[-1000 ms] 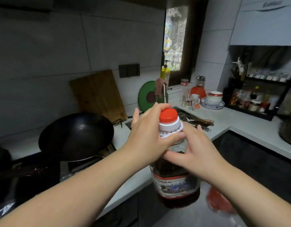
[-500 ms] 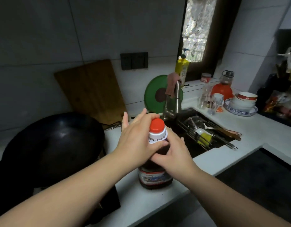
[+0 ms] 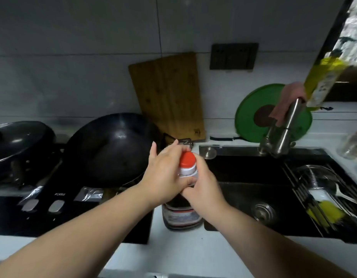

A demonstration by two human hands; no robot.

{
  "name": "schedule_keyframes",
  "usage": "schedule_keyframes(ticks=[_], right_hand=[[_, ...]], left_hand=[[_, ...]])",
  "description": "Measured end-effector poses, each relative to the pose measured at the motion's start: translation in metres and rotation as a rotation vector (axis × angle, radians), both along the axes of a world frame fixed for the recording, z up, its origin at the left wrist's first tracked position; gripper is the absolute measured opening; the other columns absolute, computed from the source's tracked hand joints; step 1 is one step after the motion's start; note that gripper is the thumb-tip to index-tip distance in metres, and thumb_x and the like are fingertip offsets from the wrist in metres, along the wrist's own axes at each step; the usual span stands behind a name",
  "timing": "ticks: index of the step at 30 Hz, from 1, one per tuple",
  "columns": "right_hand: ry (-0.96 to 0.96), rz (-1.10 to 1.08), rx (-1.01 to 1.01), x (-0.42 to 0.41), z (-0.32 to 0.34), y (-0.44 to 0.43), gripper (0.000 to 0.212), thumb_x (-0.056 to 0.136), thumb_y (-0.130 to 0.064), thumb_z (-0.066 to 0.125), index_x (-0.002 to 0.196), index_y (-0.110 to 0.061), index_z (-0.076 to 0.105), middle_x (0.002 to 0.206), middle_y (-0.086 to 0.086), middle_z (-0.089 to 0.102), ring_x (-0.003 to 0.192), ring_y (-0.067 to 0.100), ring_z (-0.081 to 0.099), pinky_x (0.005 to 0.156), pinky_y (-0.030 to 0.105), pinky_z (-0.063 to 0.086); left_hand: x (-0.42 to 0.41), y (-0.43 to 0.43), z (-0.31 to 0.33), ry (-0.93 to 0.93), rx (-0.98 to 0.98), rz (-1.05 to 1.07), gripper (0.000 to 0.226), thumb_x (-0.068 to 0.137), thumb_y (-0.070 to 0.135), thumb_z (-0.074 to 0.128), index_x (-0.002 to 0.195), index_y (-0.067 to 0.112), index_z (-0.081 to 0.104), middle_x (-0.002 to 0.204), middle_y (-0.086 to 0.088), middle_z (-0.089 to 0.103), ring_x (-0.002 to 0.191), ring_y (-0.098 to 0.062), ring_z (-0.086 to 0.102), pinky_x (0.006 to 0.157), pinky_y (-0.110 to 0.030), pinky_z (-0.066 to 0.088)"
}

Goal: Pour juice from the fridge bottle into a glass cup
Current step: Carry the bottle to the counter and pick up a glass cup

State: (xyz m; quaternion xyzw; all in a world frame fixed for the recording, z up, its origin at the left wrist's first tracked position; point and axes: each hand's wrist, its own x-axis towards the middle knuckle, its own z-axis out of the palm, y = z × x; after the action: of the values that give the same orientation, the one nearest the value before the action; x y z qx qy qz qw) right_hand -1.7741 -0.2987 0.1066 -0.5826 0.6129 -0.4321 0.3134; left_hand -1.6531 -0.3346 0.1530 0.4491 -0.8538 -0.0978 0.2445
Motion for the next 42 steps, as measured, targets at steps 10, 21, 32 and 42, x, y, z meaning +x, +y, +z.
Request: schedule_keyframes(ticks=[10,21,32,42], right_hand=[[0.024,-0.061,-0.006,-0.011,-0.025,-0.031,0.082,0.077,-0.01,0.077,0.139,-0.041,0.034,0.131,-0.009,0.052,0.124,0.015,0.048,0.104,0.039,0.047],[0.573,-0.013,-0.021,-0.022,-0.026,-0.032,0.101,0.092,-0.043,0.059,0.148,-0.035,-0.024,0.164,-0.003,-0.009,0.148,0.024,-0.016,0.119,0.05,-0.007],[0.731,-0.269,-0.172,-0.122,0.008,0.022,0.081,0.089,-0.043,0.056,0.155,-0.028,0.012,0.163,0.003,0.012,0.15,0.021,0.002,0.12,0.05,0.002],[0.754,-0.615,-0.123,-0.322,0.006,0.094,0.079,0.084,-0.036,0.067,0.151,-0.025,0.028,0.16,0.004,0.023,0.149,0.022,0.013,0.12,0.051,0.008]], left_hand=[[-0.017,-0.033,-0.018,0.019,0.128,-0.011,0.057,0.077,0.037,0.076,0.12,0.03,0.04,0.13,0.009,0.05,0.144,-0.013,0.021,0.118,-0.043,-0.001],[-0.013,-0.033,-0.031,-0.225,-0.085,0.076,0.079,0.092,0.058,0.046,0.152,0.027,0.004,0.162,-0.001,0.005,0.147,-0.021,-0.01,0.118,-0.047,-0.003],[-0.11,-0.013,-0.004,-0.203,-0.384,-0.167,0.084,0.074,0.031,0.07,0.148,0.017,0.033,0.153,-0.015,0.033,0.144,-0.034,0.023,0.113,-0.054,0.012],[-0.327,0.037,0.004,-0.208,-0.309,-0.471,0.067,0.09,0.03,0.052,0.151,0.025,0.025,0.155,-0.002,0.031,0.146,-0.023,0.018,0.118,-0.049,0.0]])
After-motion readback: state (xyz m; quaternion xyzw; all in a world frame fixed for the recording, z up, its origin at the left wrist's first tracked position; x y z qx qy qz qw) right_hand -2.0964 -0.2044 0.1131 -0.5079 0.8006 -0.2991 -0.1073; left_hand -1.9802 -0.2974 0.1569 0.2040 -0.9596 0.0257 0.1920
